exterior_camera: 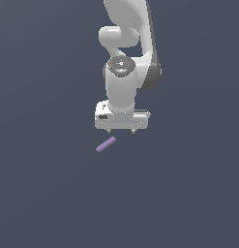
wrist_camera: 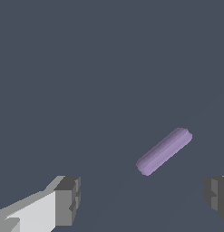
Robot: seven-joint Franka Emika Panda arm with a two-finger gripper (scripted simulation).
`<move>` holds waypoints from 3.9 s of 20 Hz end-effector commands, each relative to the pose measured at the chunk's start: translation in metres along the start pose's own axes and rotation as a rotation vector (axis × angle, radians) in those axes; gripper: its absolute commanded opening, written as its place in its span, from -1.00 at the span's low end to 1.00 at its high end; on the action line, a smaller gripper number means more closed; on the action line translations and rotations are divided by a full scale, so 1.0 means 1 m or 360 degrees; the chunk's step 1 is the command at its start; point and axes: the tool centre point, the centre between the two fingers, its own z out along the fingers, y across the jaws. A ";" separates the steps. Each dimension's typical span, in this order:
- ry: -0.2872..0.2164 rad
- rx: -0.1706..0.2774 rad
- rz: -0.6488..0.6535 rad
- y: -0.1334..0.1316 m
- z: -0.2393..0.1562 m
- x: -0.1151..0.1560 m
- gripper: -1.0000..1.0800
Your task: Pick up the object and move it to a goal position.
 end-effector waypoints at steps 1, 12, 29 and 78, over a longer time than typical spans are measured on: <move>0.0000 0.0000 0.0000 0.000 0.000 0.000 0.92; 0.0067 -0.0037 -0.0075 0.005 -0.017 0.009 0.92; 0.0051 -0.0006 0.0319 0.022 0.019 0.004 0.92; 0.0033 -0.0007 0.1386 0.079 0.156 -0.020 -1.00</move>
